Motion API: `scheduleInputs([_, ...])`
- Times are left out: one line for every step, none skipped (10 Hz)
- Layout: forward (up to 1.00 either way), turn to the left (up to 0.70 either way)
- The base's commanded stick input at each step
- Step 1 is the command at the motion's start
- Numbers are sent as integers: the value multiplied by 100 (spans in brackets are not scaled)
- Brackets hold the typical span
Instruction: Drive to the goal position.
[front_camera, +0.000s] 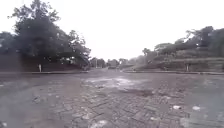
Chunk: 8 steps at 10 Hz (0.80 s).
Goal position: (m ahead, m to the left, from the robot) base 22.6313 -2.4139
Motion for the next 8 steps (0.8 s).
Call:
scheduleInputs([70,0])
scheduleInputs([70,0])
scheduleInputs([70,0])
scheduleInputs([70,0])
scheduleInputs([70,0])
scheduleInputs([71,0])
scheduleInputs([82,0])
scheduleInputs([85,0])
